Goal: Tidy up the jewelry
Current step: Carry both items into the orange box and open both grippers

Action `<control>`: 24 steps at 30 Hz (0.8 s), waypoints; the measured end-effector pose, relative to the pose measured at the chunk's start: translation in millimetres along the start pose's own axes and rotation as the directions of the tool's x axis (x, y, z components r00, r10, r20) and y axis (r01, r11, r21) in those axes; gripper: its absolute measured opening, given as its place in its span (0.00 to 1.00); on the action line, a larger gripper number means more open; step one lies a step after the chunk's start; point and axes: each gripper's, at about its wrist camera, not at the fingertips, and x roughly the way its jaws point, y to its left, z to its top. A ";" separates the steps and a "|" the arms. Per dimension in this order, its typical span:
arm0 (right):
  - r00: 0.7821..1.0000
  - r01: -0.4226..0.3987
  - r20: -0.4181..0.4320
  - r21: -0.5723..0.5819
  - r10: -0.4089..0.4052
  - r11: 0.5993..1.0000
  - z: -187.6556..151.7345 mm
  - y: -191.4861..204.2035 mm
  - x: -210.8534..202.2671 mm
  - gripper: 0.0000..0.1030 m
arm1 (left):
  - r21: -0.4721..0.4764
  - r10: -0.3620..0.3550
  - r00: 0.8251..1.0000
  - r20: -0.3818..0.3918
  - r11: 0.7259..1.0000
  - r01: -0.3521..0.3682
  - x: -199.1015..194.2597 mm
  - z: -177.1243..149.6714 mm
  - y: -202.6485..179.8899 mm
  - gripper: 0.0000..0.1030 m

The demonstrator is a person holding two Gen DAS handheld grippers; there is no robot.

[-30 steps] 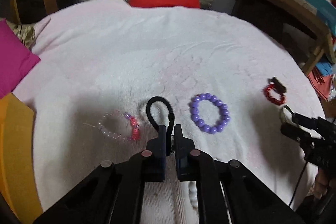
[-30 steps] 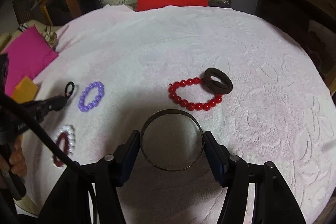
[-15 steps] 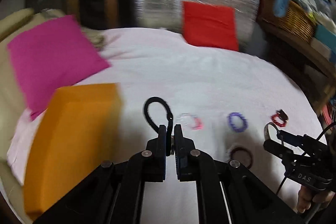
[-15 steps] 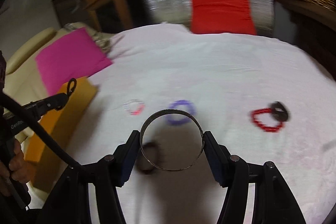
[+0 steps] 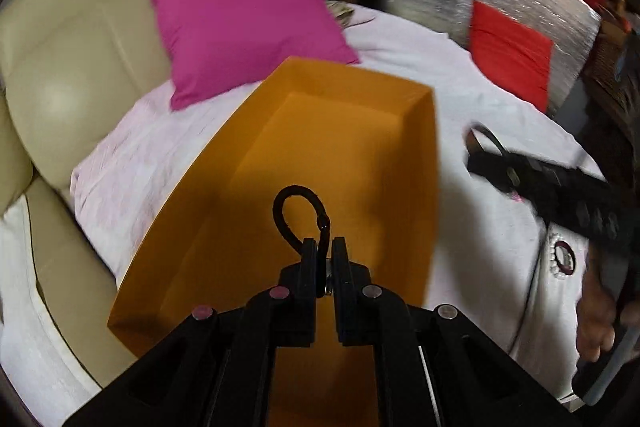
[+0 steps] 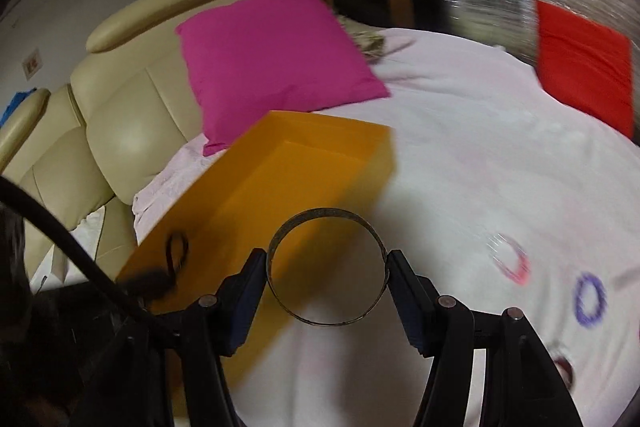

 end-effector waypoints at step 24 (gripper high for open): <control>0.989 0.066 0.101 0.325 -0.104 0.944 -10.7 -129.4 -71.0 0.66 | 0.188 -0.016 0.995 -0.100 0.981 0.035 27.2 -8.9 -71.3 0.62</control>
